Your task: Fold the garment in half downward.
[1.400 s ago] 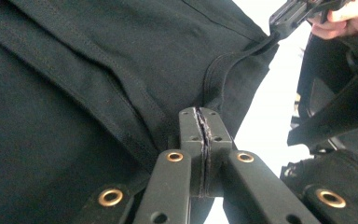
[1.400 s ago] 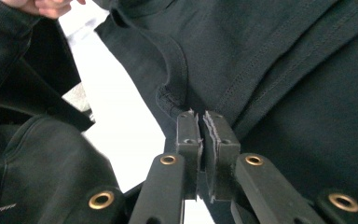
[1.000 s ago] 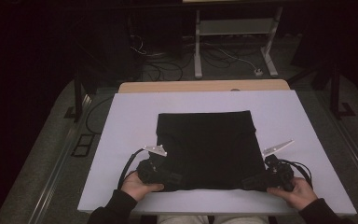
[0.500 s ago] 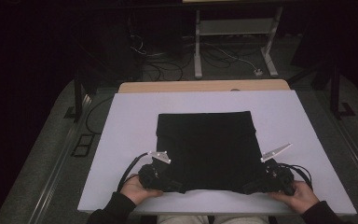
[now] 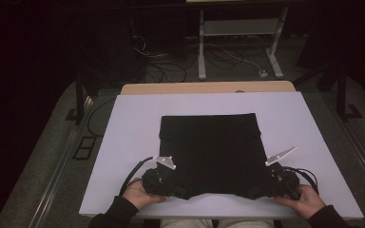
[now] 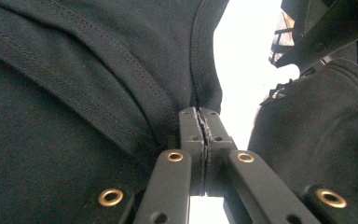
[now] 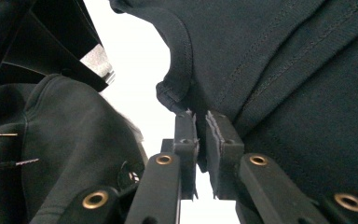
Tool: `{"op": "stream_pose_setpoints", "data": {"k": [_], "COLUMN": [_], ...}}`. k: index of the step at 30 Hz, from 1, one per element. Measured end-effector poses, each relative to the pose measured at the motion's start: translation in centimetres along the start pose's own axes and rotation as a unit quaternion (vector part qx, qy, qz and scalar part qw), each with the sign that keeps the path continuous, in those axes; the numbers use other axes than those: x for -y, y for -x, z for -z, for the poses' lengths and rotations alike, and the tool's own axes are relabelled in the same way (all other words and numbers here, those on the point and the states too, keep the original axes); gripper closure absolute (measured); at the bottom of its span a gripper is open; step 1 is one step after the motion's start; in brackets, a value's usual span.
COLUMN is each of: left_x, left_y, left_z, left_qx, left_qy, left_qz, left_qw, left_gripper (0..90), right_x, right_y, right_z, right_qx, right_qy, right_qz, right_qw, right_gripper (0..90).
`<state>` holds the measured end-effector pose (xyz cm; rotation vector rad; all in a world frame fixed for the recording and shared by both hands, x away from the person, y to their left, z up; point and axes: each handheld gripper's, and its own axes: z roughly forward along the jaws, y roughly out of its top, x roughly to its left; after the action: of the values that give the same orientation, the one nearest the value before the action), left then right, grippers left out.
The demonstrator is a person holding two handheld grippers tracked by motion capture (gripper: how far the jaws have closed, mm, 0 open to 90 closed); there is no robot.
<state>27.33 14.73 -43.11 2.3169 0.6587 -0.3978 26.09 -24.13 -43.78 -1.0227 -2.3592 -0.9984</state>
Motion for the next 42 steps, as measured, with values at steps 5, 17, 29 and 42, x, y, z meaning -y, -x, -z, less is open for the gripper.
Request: {"op": "stream_pose_setpoints", "data": {"k": [5, 17, 29, 42], "left_x": [0.1, 0.1, 0.4, 1.9], "left_y": [0.3, 0.9, 0.7, 0.2], "left_z": [0.4, 1.6, 3.1, 5.2], "left_qx": [-0.007, -0.069, -0.07, -0.1], "left_qy": [0.021, 0.047, 0.086, 0.142], "left_qz": [-0.009, -0.031, -0.014, 0.005], "left_qw": [0.9997, 0.996, 0.9937, 0.9848], "left_gripper": [81.6, 42.3, 12.8, 0.0], "right_x": [0.1, 0.1, -1.1, -3.3], "right_y": [-0.4, -1.5, -2.1, -1.9], "right_z": [0.3, 1.5, 2.6, 3.2], "right_qx": [0.014, 0.075, 0.117, 0.142], "right_qy": [0.004, 0.045, 0.088, 0.113], "right_qz": [0.017, 0.05, 0.057, 0.068], "right_qw": [0.9997, 0.9949, 0.9876, 0.981], "right_gripper": [74.9, 56.3, 17.3, 0.0]}}
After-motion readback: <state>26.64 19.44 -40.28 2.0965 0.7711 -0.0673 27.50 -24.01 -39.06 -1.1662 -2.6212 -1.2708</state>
